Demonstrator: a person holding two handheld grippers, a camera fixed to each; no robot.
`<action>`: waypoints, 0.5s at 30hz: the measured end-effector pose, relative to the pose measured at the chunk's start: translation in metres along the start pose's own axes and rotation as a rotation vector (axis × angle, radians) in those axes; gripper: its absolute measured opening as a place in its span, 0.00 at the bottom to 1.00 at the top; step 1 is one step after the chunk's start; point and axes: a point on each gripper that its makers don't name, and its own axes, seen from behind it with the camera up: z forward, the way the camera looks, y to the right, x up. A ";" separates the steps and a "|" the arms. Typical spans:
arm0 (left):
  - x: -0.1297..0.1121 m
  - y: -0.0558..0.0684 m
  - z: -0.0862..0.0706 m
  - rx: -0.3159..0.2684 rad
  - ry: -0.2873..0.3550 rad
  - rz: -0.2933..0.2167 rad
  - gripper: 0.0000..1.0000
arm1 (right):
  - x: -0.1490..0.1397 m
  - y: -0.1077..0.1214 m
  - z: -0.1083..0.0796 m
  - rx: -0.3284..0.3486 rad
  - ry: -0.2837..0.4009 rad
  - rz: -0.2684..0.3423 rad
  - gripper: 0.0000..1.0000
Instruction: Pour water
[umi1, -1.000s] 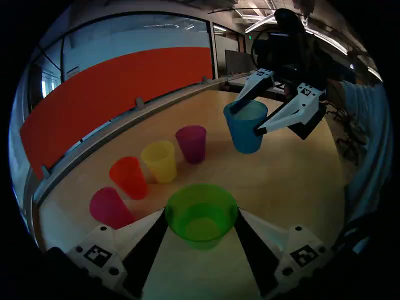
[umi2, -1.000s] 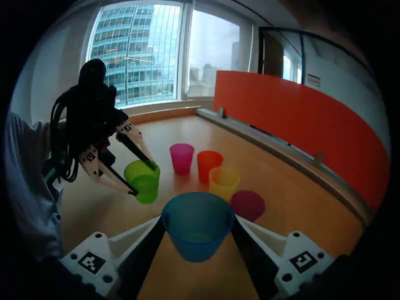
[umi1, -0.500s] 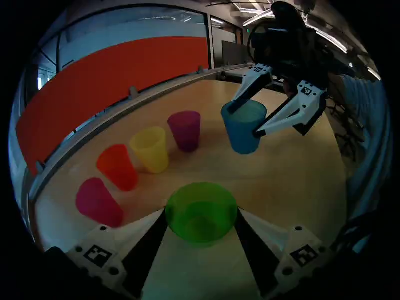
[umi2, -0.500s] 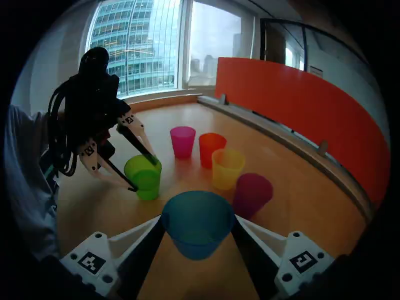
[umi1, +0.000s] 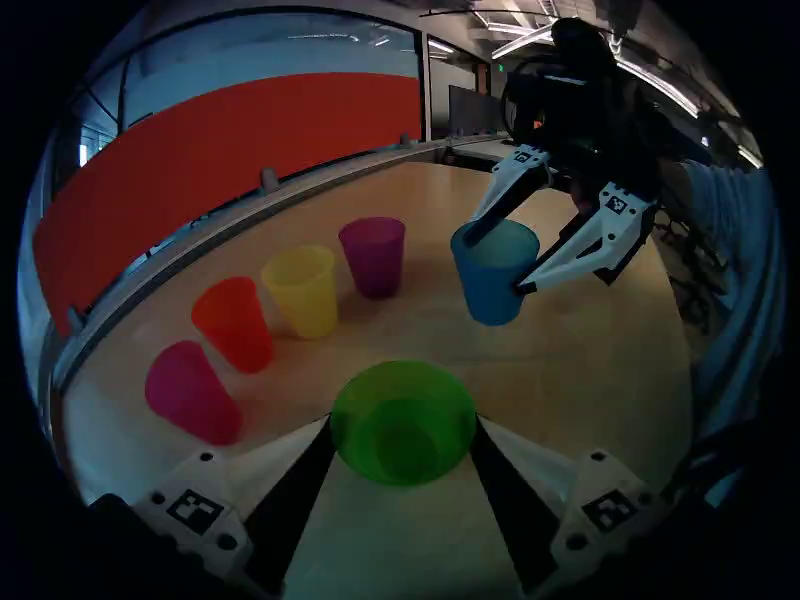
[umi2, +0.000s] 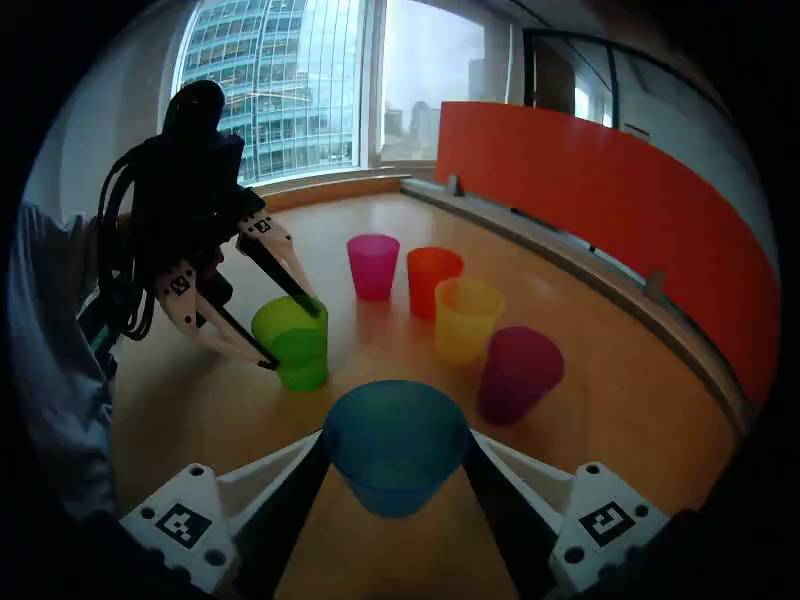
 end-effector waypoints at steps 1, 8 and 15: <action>0.000 0.000 0.000 0.000 0.001 -0.001 0.89 | -0.001 0.000 0.001 0.000 -0.002 0.000 0.92; -0.002 -0.001 -0.001 0.000 -0.007 -0.001 1.00 | -0.003 -0.005 0.004 0.007 -0.004 0.006 0.93; -0.005 -0.001 -0.007 0.000 -0.007 -0.012 1.00 | -0.009 -0.009 0.007 0.010 -0.012 0.006 0.92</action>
